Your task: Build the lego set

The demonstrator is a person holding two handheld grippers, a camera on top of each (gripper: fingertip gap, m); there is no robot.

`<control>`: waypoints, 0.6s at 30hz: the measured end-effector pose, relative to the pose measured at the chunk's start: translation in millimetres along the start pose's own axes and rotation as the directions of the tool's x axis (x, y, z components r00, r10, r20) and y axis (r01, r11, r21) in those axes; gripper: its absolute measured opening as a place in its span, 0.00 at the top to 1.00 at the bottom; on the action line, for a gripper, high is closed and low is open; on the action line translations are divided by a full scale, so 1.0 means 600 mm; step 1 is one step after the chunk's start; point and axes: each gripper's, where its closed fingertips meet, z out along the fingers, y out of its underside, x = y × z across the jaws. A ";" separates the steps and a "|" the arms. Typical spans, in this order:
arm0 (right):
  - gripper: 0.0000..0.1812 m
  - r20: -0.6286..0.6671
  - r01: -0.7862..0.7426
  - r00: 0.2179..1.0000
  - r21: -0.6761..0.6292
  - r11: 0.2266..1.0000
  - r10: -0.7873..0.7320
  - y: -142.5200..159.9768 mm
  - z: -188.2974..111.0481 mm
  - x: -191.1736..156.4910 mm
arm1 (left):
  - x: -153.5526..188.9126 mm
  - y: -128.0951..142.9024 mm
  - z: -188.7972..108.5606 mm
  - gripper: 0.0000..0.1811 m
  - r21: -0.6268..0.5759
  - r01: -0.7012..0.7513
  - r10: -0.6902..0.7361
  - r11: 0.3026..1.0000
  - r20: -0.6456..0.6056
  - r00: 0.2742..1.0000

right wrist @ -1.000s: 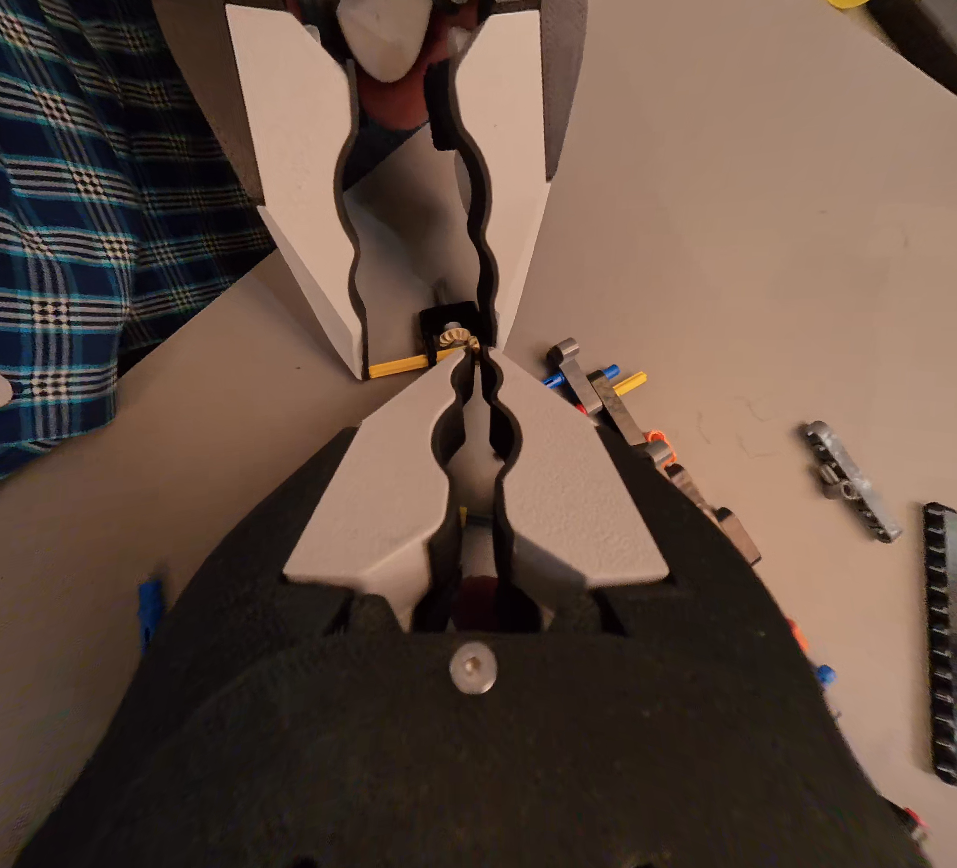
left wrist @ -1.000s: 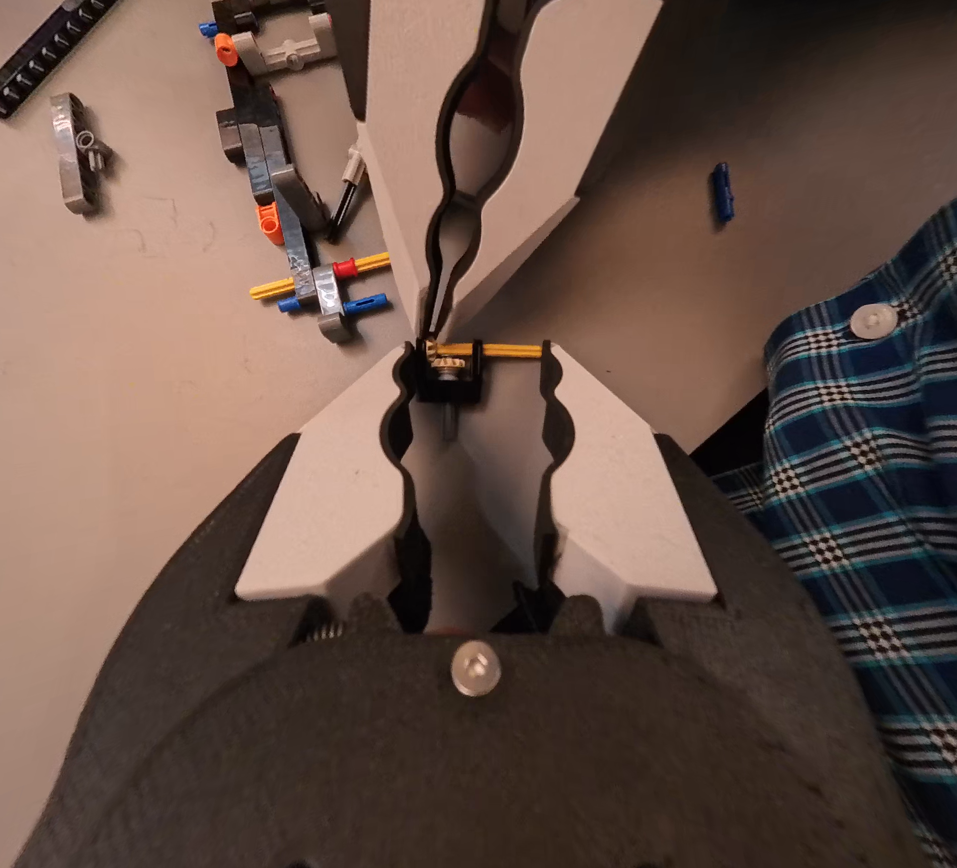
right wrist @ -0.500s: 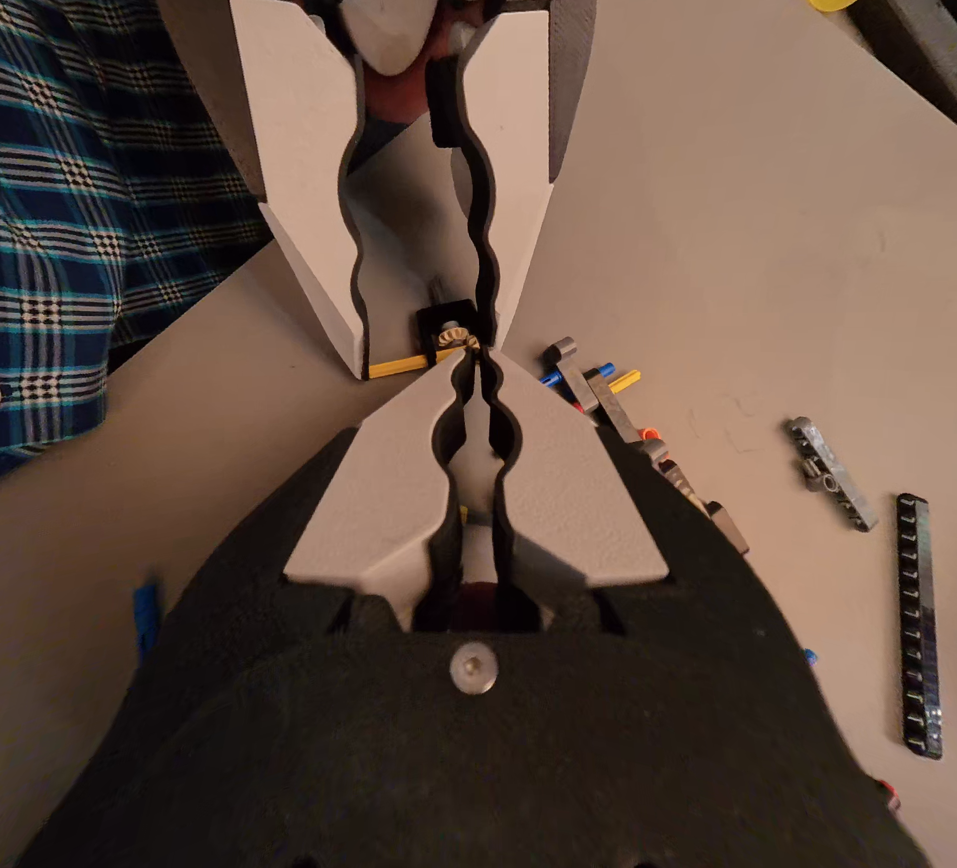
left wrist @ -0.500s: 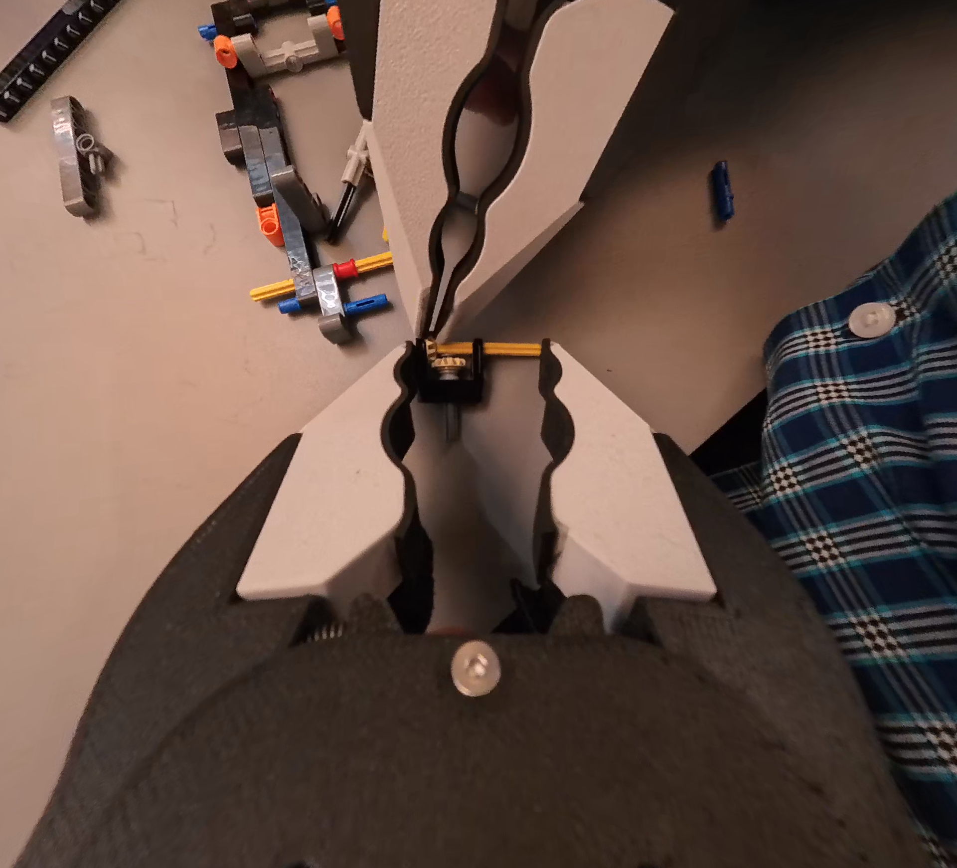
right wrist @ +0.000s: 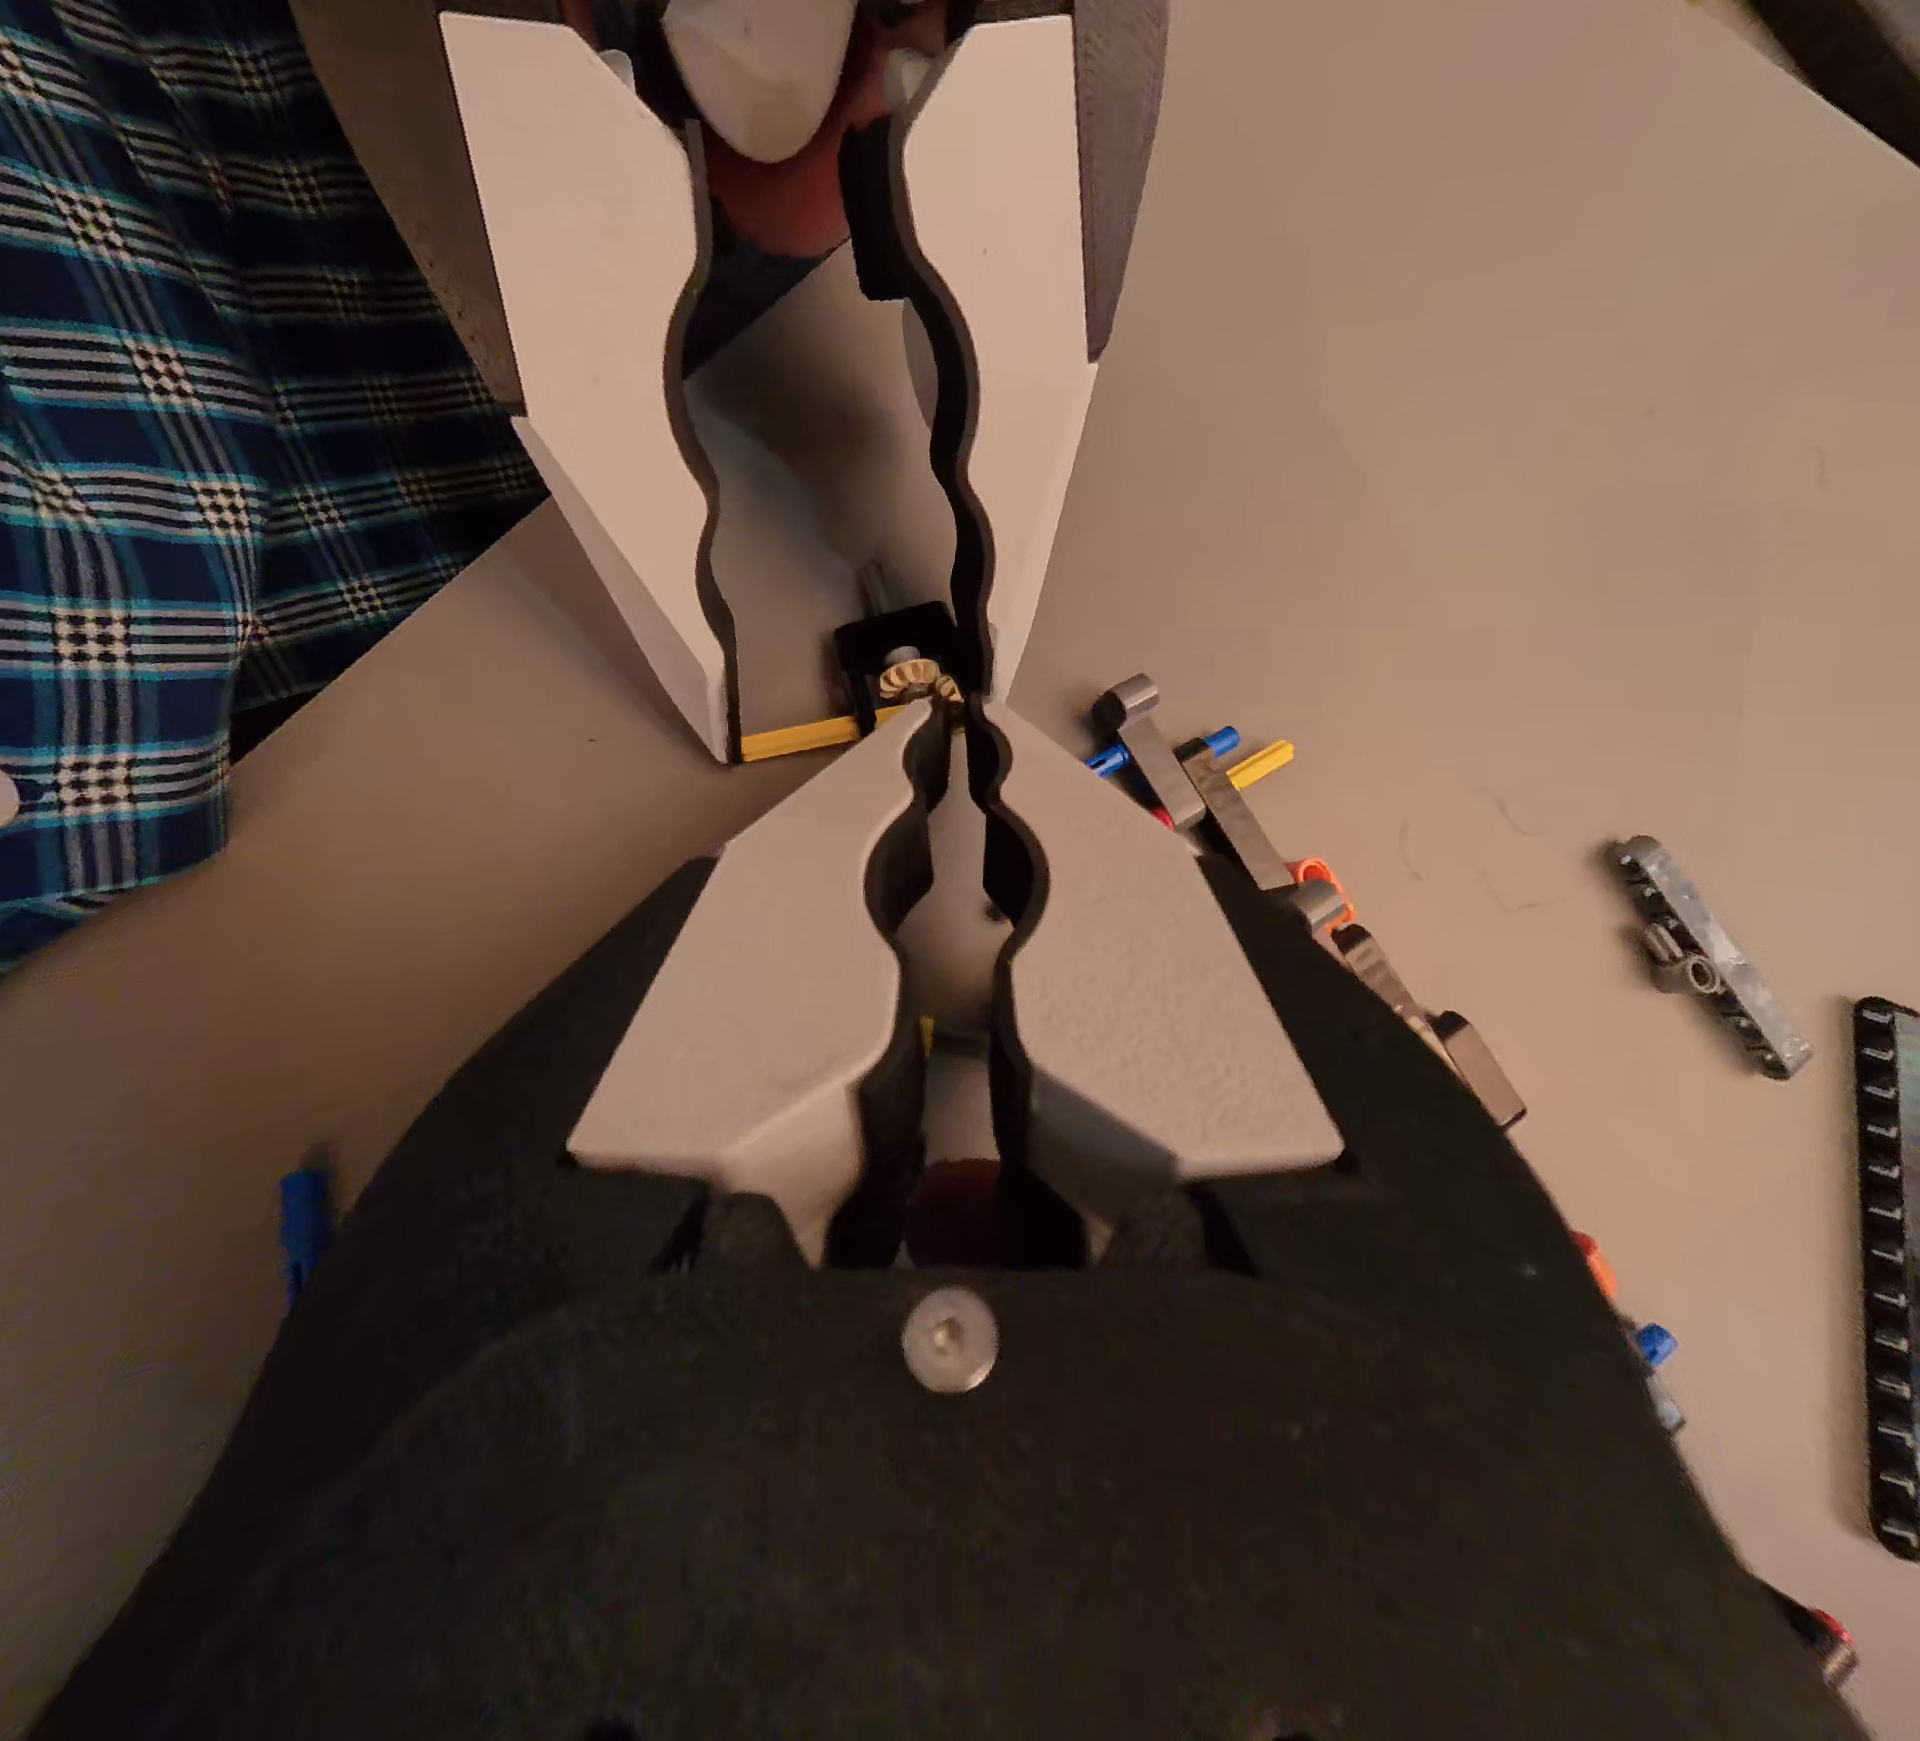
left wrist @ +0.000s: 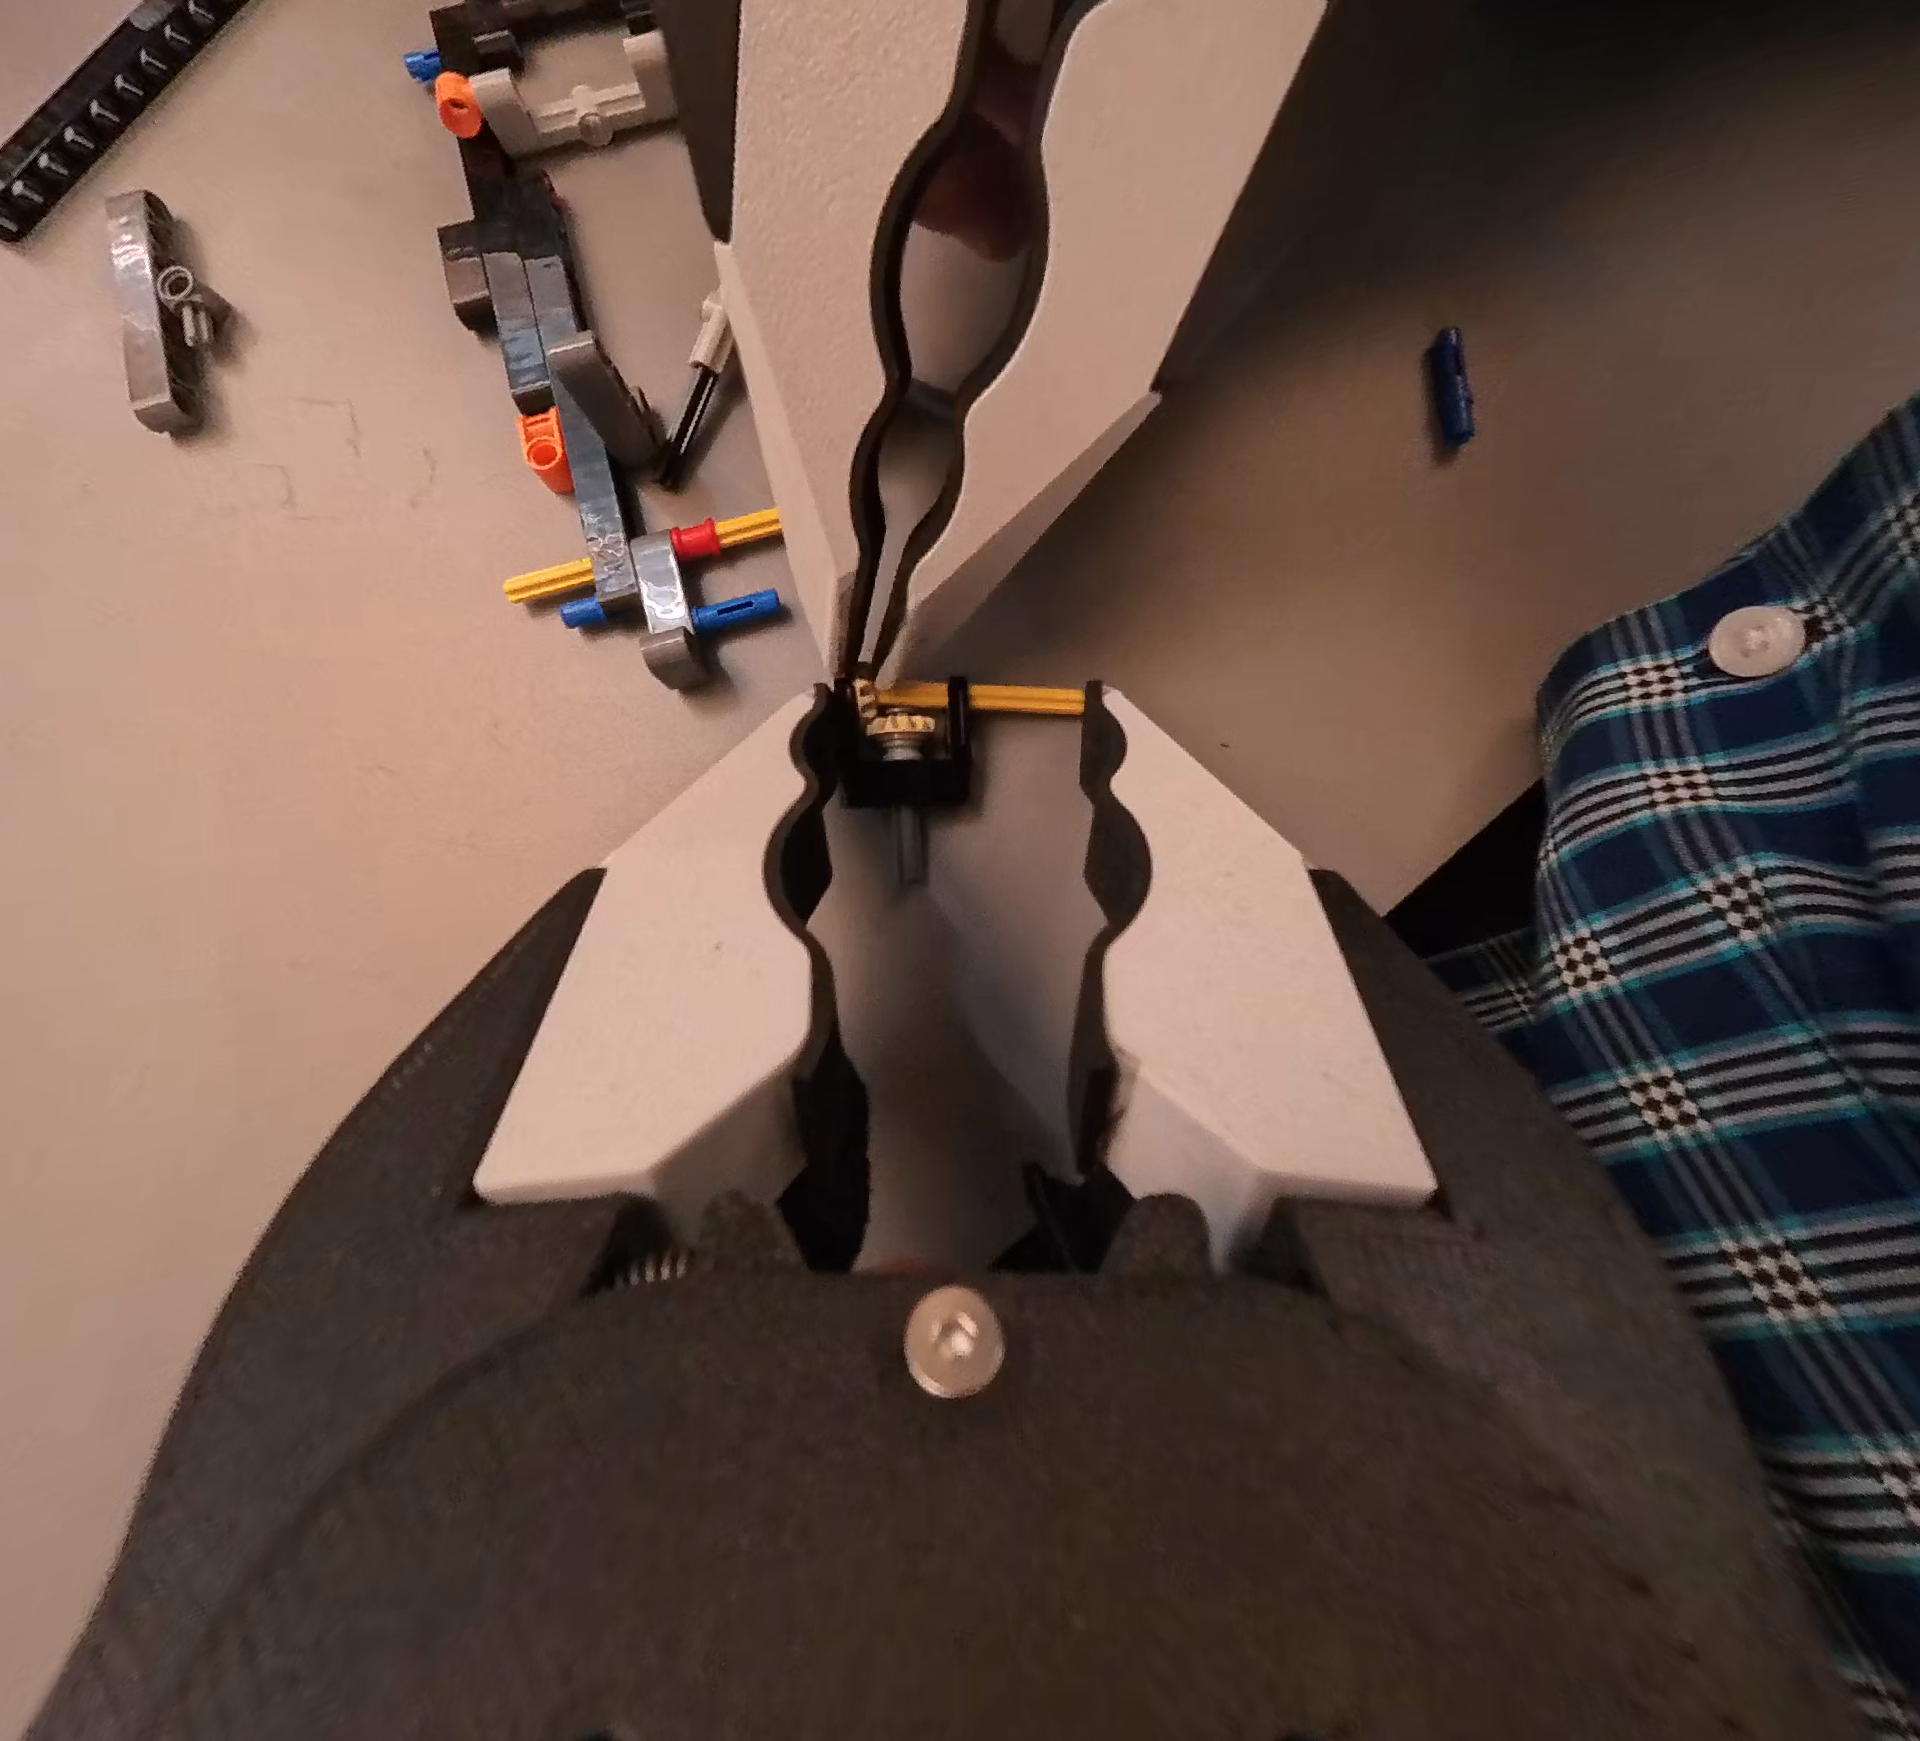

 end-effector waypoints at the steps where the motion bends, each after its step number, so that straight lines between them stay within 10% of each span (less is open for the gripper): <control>1: 1.00 -0.006 0.008 1.000 0.000 1.000 -0.008 0.000 0.000 0.000 | 0.000 0.000 0.000 0.76 0.000 0.000 0.000 1.000 0.001 1.000; 18: 1.00 -0.053 -0.112 0.992 0.010 0.994 0.113 0.002 0.001 0.000 | 0.000 -0.001 0.004 0.75 0.033 0.006 -0.006 0.999 0.009 1.000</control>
